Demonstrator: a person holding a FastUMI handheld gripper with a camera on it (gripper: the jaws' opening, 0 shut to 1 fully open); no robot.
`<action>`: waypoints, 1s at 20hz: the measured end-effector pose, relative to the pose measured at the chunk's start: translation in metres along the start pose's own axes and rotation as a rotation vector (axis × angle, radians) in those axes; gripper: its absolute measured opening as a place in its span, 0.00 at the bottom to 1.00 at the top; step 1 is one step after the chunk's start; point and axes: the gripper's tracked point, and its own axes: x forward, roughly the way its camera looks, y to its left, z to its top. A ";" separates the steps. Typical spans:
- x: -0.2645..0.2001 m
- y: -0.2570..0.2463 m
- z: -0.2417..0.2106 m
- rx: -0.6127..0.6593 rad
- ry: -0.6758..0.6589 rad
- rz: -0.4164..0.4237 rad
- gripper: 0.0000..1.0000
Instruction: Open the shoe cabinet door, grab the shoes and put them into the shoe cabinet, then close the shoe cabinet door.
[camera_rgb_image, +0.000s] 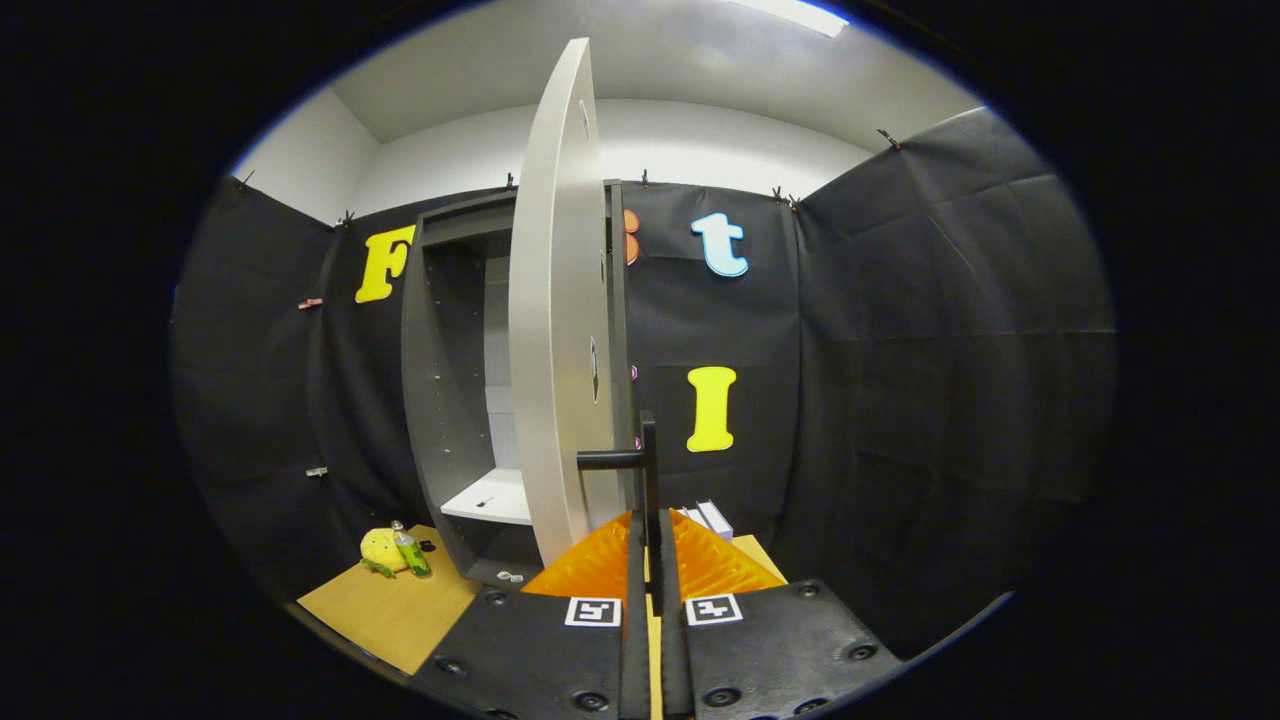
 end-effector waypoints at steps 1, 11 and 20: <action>-0.003 0.001 0.002 0.010 0.000 -0.002 0.09; -0.048 0.017 0.007 -0.028 -0.024 -0.058 0.30; -0.085 0.123 -0.062 0.023 0.128 0.051 0.98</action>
